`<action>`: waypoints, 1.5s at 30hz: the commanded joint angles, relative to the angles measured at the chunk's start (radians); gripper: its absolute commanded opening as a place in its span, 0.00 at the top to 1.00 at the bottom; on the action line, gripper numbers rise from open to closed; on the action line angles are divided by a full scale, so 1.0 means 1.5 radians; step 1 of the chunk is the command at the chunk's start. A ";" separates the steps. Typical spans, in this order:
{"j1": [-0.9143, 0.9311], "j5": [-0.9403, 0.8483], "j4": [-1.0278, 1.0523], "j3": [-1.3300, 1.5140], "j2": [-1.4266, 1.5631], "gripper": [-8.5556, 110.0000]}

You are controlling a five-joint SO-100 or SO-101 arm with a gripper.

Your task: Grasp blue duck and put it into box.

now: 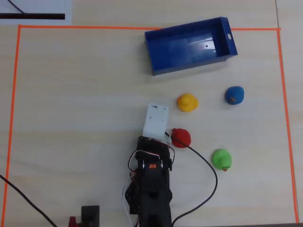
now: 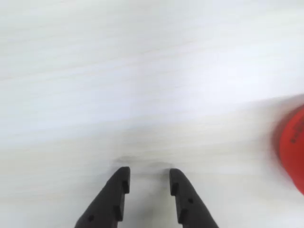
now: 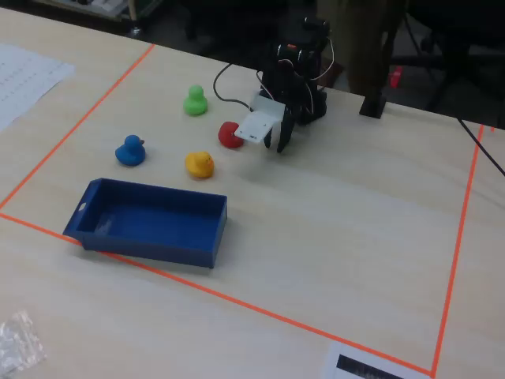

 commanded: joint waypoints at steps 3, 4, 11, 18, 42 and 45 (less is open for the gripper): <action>-0.005 0.002 0.009 0.002 -0.001 0.85; -0.005 0.002 0.009 0.002 -0.001 0.85; -0.005 0.002 0.009 0.002 -0.001 0.85; -0.005 0.002 0.009 0.002 -0.001 0.85; 0.047 -0.041 -0.036 -0.028 -0.032 0.92; 0.163 0.016 -0.175 -0.128 -0.138 0.93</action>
